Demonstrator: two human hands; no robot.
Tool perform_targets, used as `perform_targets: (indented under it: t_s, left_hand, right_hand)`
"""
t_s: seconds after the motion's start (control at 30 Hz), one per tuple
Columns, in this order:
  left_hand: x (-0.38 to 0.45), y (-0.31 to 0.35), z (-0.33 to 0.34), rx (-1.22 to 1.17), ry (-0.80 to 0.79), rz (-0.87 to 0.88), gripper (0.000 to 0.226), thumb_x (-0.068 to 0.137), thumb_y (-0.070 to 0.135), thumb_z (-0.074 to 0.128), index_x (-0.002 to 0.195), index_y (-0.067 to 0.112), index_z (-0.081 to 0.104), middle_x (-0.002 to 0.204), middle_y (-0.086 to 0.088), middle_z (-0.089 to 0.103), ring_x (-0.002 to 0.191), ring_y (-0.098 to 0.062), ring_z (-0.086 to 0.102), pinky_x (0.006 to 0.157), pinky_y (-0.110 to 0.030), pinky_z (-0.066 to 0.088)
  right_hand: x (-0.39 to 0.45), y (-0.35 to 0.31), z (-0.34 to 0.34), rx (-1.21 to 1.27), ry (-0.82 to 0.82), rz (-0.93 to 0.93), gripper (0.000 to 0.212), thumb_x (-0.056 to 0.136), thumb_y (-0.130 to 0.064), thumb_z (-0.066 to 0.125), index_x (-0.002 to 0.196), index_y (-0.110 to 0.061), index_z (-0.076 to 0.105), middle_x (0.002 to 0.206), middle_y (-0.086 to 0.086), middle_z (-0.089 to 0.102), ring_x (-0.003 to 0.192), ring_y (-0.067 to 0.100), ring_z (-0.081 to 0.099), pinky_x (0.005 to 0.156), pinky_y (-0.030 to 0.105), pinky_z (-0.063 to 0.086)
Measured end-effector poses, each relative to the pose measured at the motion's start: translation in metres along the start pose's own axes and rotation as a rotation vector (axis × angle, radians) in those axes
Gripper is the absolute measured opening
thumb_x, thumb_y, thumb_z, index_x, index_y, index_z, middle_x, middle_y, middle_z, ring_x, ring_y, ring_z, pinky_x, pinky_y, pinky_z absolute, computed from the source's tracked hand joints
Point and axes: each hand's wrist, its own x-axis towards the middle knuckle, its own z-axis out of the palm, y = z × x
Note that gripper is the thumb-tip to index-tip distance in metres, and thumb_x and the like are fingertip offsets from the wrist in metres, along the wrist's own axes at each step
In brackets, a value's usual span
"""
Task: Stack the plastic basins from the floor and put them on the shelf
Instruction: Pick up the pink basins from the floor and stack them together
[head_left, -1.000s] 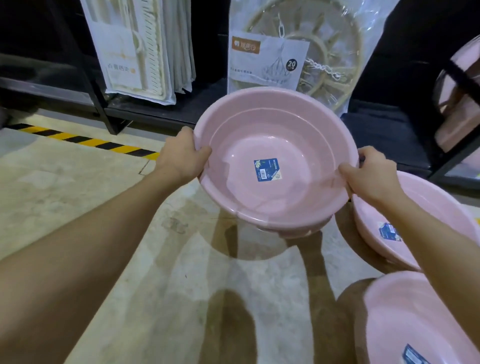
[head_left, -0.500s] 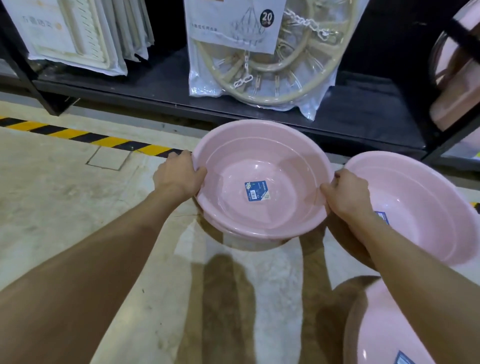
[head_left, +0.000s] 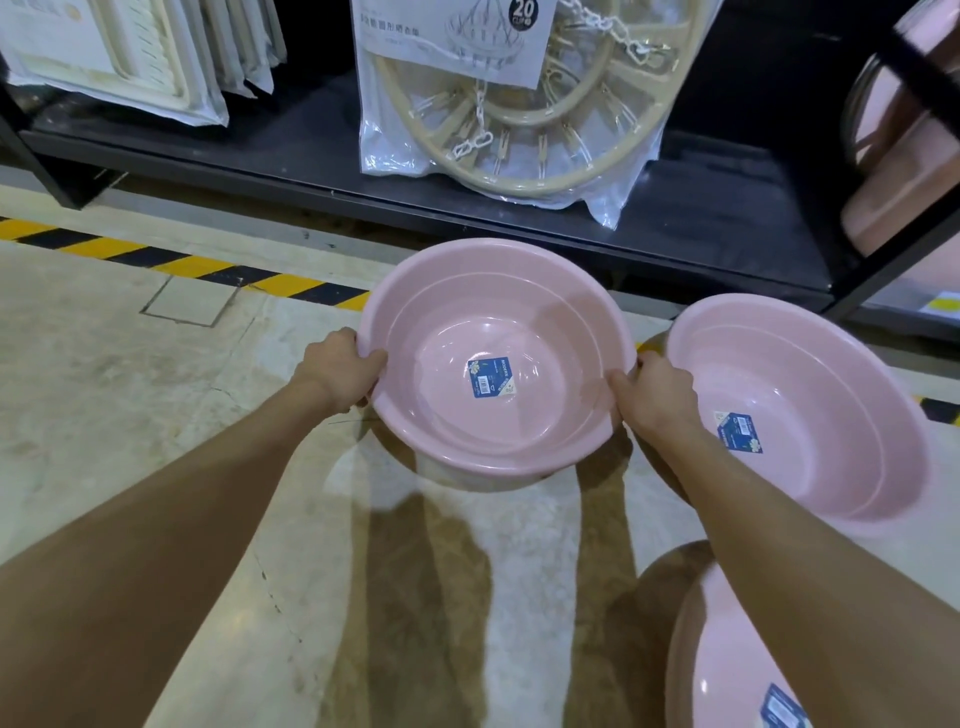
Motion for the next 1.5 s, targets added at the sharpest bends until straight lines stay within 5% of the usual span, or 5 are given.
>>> perform_targets:
  t_s: [0.3,0.67,0.93,1.33,1.5]
  left_hand:
    - [-0.049,0.045,-0.005,0.236,0.411,0.236,0.045,0.095,0.033,0.055,0.134,0.010,0.058,0.125,-0.021,0.062,0.114,-0.042,0.056,0.093,-0.051,0.047]
    - [-0.230,0.144,0.140,0.292,-0.387,0.585,0.046,0.095,0.051,0.048,0.126,0.019,0.056,0.123,-0.011,0.065,0.115,-0.034,0.059,0.096,-0.045,0.049]
    - [-0.257,0.097,0.185,0.384,-0.450,0.434,0.054,0.092,0.057,0.050,0.126,0.015,0.051,0.117,-0.011,0.065,0.098,-0.032,0.062,0.083,-0.043,0.052]
    - [-0.275,0.099,0.203,0.313,-0.460,0.383,0.032,0.097,0.027,0.055,0.121,0.012,0.042,0.106,-0.015,0.058,0.089,-0.036,0.065,0.077,-0.051,0.060]
    - [-0.276,0.086,0.203,0.135,-0.540,0.263,0.028,0.097,0.030,0.052,0.116,0.009,0.054,0.097,-0.015,0.066,0.068,-0.029,0.069,0.041,-0.028,0.054]
  right_hand:
    - [-0.020,0.023,-0.067,0.100,0.089,-0.019,0.054,0.096,-0.052,0.052,0.139,-0.020,0.054,0.118,0.014,0.069,0.100,0.034,0.067,0.094,0.048,0.054]
    - [-0.139,0.200,-0.154,-0.076,0.263,0.224,0.048,0.092,-0.053,0.057,0.126,-0.018,0.062,0.096,0.006,0.075,0.108,0.036,0.063,0.077,0.039,0.045]
    - [-0.247,0.306,-0.127,-0.142,0.166,0.537,0.048,0.096,-0.048,0.046,0.134,-0.019,0.057,0.123,0.013,0.068,0.115,0.037,0.061,0.091,0.044,0.048]
    - [-0.295,0.340,-0.087,0.058,0.136,0.646,0.021,0.091,-0.034,0.055,0.104,-0.020,0.046,0.093,0.011,0.060,0.079,0.033,0.051,0.069,0.036,0.041]
    - [-0.298,0.346,-0.071,0.228,0.161,0.657,0.030,0.095,-0.031,0.054,0.114,-0.006,0.053,0.107,0.019,0.065,0.083,0.030,0.051,0.071,0.034,0.040]
